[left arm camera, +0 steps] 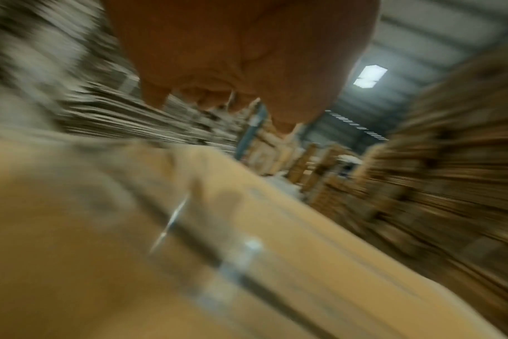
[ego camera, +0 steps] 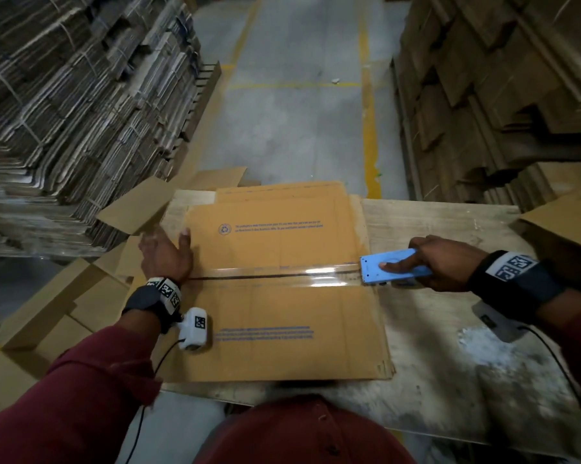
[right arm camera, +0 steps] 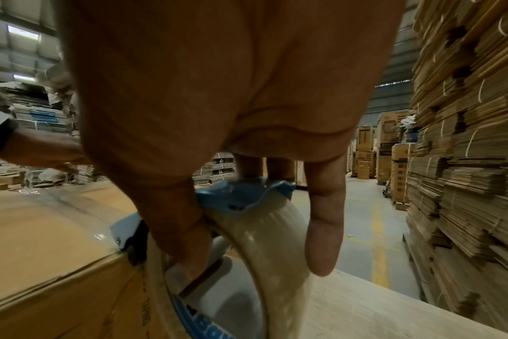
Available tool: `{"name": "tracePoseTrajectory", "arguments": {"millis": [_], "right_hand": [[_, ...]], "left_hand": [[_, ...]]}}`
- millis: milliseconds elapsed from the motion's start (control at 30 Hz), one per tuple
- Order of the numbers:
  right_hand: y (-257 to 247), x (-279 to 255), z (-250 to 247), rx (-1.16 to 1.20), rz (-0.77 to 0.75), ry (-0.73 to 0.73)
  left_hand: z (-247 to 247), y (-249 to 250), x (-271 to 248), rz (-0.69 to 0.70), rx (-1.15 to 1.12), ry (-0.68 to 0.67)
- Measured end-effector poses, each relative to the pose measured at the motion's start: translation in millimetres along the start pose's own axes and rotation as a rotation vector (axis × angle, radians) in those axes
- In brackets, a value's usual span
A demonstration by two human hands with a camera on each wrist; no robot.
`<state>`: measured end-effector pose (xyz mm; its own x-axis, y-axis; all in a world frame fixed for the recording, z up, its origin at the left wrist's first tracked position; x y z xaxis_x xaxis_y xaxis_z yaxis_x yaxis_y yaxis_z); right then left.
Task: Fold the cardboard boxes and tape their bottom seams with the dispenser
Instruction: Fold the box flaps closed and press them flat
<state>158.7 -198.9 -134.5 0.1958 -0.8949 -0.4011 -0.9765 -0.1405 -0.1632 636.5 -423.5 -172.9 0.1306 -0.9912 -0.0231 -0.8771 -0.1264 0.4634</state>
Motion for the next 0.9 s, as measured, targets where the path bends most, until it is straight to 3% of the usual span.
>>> {"name": "tracePoseTrajectory", "arguments": {"millis": [100,200,267,333,467,533,700,767,900], "right_hand": [[0,4,0,-0.008,-0.026,0.008],[3,4,0,-0.013,-0.038,0.003],[3,4,-1,-0.007,-0.037,-0.01],[3,3,0,-0.006,-0.032,-0.024],[3,2,1,-0.02,-0.005,-0.045],[2,2,3,-0.016,0.011,-0.05],[1,4,4,-0.013,-0.02,-0.064],[1,2,3,-0.038,-0.025,-0.056],[3,5,-1,-0.099,-0.073,-0.064]], "left_hand": [[18,71,-27,0.27,-0.025,-0.121],[55,151,-118,0.553,-0.007,-0.362],[92,181,-184,0.646,0.123,-0.525],[127,195,-231,0.634,0.244,-0.617],[153,201,-256,0.616,0.296,-0.579],[147,189,-245,0.601,0.292,-0.58],[101,96,-174,0.311,0.338,-0.481],[84,69,-161,0.221,0.38,-0.505],[94,91,-174,0.206,0.382,-0.548]]}}
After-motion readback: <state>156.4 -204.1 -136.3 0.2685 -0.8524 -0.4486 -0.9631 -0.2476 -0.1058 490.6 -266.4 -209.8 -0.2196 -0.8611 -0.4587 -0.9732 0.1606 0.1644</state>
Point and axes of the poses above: each hand's wrist, its own x-axis towards the middle knuckle, its own z-axis out of the palm, y = z × x, the point moved 4 cm from there along x, towards the middle knuckle, and after that the axes turned 2 degrees about y, right-handed, at the moved point
